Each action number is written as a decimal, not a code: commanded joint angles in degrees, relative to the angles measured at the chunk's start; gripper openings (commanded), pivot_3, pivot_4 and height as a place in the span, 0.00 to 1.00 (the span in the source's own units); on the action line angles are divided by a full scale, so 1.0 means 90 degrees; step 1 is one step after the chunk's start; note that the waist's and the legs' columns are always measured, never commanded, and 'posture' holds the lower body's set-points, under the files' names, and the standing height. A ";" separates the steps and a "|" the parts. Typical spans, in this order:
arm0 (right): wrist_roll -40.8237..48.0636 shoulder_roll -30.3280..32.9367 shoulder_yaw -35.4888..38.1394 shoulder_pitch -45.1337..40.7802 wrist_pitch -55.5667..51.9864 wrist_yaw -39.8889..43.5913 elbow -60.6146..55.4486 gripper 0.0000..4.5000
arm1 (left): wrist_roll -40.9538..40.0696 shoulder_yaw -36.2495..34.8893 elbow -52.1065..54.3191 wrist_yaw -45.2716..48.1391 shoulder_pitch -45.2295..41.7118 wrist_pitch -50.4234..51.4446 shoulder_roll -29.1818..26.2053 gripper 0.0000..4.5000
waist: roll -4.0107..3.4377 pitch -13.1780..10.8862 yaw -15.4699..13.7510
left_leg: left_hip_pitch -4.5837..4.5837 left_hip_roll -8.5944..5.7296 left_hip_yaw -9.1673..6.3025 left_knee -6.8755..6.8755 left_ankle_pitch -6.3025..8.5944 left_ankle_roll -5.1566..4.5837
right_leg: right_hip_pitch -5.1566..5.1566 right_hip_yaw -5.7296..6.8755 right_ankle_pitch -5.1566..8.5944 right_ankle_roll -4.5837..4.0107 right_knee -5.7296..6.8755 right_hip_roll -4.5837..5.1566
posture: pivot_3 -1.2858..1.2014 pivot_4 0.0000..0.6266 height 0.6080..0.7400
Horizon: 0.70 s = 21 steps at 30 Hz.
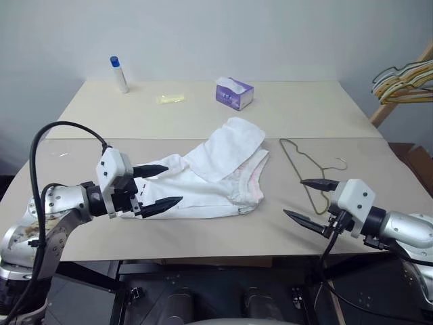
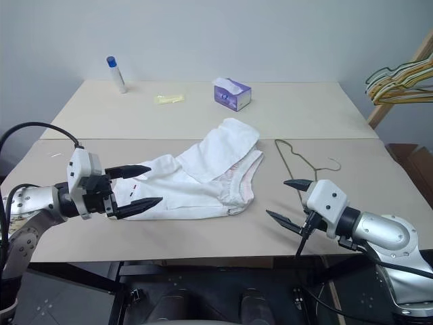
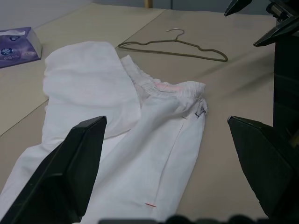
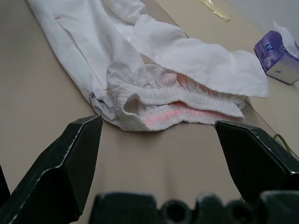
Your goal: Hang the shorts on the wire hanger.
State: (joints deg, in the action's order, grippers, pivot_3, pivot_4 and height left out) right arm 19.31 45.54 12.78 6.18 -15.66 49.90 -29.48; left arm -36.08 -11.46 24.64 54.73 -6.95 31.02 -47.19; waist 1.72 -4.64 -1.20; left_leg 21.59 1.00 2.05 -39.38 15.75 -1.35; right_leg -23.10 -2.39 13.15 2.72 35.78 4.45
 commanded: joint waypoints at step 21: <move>-0.2250 0.0682 -0.1716 -0.1379 0.1462 0.0125 0.0149 0.99 | 0.0022 -0.0201 0.0254 -0.0207 0.0048 -0.0216 0.0045 1.00 | 0.0000 0.0000 -0.0006 | -0.0006 0.0000 0.0005 0.0008 0.0000 0.0000 | -0.0003 -0.0003 0.0002 -0.0001 0.0000 0.0000 | 0.55 0.09 1.00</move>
State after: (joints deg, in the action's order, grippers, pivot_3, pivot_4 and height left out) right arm 4.22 51.13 -0.09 -3.99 -7.22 51.83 -28.59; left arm -35.84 -12.52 25.53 53.20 -5.71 30.19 -46.88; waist 1.72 -4.64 -1.25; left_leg 21.54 0.99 2.12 -39.30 15.75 -1.34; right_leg -23.14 -2.41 13.17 2.72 35.79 4.46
